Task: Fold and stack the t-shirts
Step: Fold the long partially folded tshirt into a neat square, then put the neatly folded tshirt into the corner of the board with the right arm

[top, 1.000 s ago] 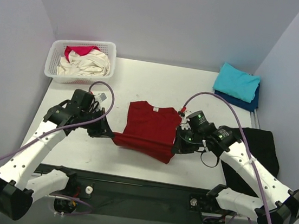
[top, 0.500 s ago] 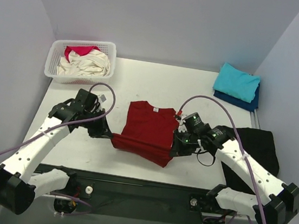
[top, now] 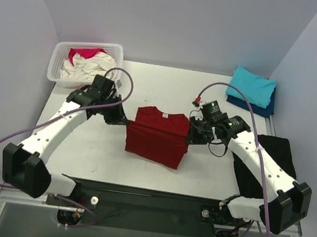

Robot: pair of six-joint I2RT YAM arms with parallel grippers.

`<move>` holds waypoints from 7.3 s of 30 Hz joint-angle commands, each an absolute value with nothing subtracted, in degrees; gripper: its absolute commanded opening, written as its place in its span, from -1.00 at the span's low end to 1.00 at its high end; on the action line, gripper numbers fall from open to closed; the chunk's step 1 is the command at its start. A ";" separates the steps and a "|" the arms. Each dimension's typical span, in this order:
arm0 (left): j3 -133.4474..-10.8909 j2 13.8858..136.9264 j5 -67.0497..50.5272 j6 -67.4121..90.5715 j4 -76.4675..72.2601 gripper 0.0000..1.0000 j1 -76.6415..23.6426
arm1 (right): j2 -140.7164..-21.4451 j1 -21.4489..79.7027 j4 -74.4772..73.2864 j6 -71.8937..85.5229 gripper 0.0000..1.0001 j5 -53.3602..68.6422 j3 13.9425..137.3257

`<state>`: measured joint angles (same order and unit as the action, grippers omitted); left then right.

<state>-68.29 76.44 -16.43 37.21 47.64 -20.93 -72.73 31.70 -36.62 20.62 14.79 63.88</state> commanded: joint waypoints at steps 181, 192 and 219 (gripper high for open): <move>-78.92 102.48 -20.48 22.32 39.20 0.88 -14.24 | -111.45 19.08 -20.20 28.31 -1.00 13.11 78.04; -78.57 101.87 -21.27 21.89 39.20 0.89 -14.24 | -115.83 12.22 -36.12 14.60 -1.00 4.66 96.40; -76.12 96.95 -25.14 24.87 34.54 0.89 -18.54 | -140.54 6.60 -24.20 3.60 -1.00 -14.76 133.94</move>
<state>-76.44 101.49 -24.34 24.64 38.28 -17.43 -144.22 8.86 -33.21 5.02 -6.68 133.91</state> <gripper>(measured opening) 0.944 0.112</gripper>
